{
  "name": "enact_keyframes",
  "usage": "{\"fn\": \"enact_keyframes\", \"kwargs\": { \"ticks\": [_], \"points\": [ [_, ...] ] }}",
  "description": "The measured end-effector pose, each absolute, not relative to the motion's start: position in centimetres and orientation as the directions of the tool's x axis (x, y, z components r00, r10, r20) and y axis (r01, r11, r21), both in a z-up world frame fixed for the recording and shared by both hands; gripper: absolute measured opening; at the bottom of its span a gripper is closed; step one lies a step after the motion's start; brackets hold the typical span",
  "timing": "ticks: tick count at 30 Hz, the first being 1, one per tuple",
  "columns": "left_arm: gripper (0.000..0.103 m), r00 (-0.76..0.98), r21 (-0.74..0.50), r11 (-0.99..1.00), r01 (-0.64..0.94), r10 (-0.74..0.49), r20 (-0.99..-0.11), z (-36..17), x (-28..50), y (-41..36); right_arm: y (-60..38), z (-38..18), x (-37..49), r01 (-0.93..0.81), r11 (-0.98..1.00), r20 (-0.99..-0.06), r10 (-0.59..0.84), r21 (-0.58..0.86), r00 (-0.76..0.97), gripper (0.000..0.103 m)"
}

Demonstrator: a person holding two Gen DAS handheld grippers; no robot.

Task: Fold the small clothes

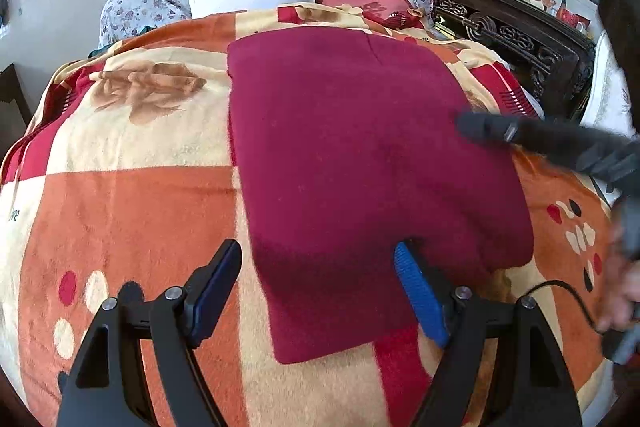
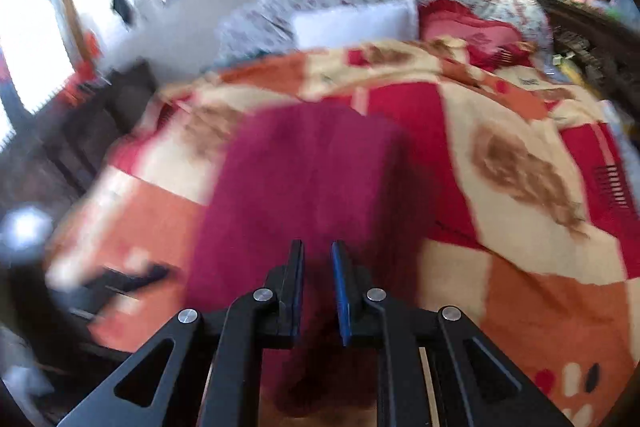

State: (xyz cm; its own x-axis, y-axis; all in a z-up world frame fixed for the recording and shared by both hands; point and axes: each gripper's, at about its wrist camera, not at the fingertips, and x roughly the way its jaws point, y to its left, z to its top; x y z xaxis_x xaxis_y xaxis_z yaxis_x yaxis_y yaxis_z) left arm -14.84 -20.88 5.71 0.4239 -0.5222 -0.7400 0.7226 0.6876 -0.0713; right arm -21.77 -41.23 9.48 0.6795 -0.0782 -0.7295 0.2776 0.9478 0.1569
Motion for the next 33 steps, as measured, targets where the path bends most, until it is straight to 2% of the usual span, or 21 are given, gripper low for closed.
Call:
{"fn": "enact_keyframes", "kwargs": {
  "ticks": [3, 5, 6, 8, 9, 15, 17, 20, 21, 23, 24, 25, 27, 28, 29, 33],
  "points": [
    [0.079, 0.409, -0.127, 0.691, 0.712, -0.555, -0.724, 6.1, -13.7, -19.8, -43.3, 8.8, -22.8, 0.272, 0.916, -0.700, 0.014, 0.296, 0.714, 0.016],
    [0.085, 0.378, -0.222, 0.691, 0.688, -0.603, -0.703, 6.3, -12.1, -18.7, -44.1, 9.3, -23.6, 0.269, 0.902, -0.667, 0.028, 0.338, 0.744, 0.038],
    [0.086, 0.366, -0.263, 0.692, 0.673, -0.620, -0.694, 6.3, -11.4, -18.3, -44.6, 9.5, -24.0, 0.275, 0.892, -0.644, 0.023, 0.359, 0.765, 0.059],
    [0.086, 0.332, -0.364, 0.688, 0.628, -0.660, -0.674, 6.1, -9.6, -17.5, -45.5, 9.5, -24.5, 0.269, 0.869, -0.601, 0.039, 0.415, 0.798, 0.084],
    [0.086, 0.311, -0.407, 0.677, 0.613, -0.680, -0.664, 5.9, -8.9, -17.3, -45.9, 9.2, -24.4, 0.262, 0.858, -0.595, 0.062, 0.441, 0.802, 0.086],
    [0.086, 0.199, -0.559, 0.610, 0.562, -0.755, -0.625, 3.8, -5.5, -18.2, -47.9, 7.1, -22.3, 0.252, 0.768, -0.566, 0.169, 0.589, 0.807, 0.089],
    [0.090, 0.152, -0.595, 0.585, 0.550, -0.771, -0.618, 2.8, -4.9, -18.9, -48.5, 5.9, -21.3, 0.233, 0.721, -0.548, 0.236, 0.652, 0.803, 0.092],
    [0.094, 0.093, -0.635, 0.549, 0.544, -0.791, -0.605, 1.6, -4.5, -20.3, -48.2, 5.2, -20.1, 0.225, 0.725, -0.543, 0.238, 0.651, 0.805, 0.094],
    [0.095, 0.094, -0.630, 0.552, 0.546, -0.788, -0.608, 1.3, -4.5, -20.6, -47.6, 5.4, -19.8, 0.217, 0.749, -0.555, 0.232, 0.626, 0.799, 0.094],
    [0.094, 0.098, -0.614, 0.547, 0.569, -0.786, -0.610, 1.4, -4.9, -21.1, -46.8, 5.9, -19.6, 0.228, 0.781, -0.583, 0.203, 0.581, 0.787, 0.080],
    [0.088, 0.085, -0.609, 0.533, 0.587, -0.788, -0.609, 1.6, -5.1, -21.4, -46.5, 6.2, -19.6, 0.232, 0.791, -0.592, 0.194, 0.566, 0.782, 0.067],
    [0.070, 0.057, -0.613, 0.509, 0.604, -0.795, -0.604, 2.0, -5.4, -21.6, -46.1, 6.8, -19.8, 0.232, 0.797, -0.596, 0.190, 0.557, 0.780, 0.056],
    [0.060, 0.068, -0.585, 0.513, 0.628, -0.785, -0.615, 2.8, -5.9, -21.4, -45.5, 7.7, -20.3, 0.219, 0.805, -0.591, 0.192, 0.551, 0.783, 0.050],
    [0.050, 0.057, -0.588, 0.496, 0.639, -0.792, -0.607, 3.4, -6.1, -20.9, -44.9, 8.3, -20.6, 0.209, 0.813, -0.589, 0.193, 0.544, 0.785, 0.049],
    [0.048, 0.043, -0.598, 0.483, 0.640, -0.799, -0.600, 4.0, -6.3, -20.4, -44.2, 9.0, -21.1, 0.201, 0.818, -0.587, 0.194, 0.539, 0.786, 0.049],
    [0.048, 0.046, -0.583, 0.489, 0.649, -0.790, -0.611, 6.5, -7.8, -16.7, -40.7, 11.0, -22.7, 0.129, 0.814, -0.558, 0.264, 0.567, 0.787, 0.049]
  ]
}}
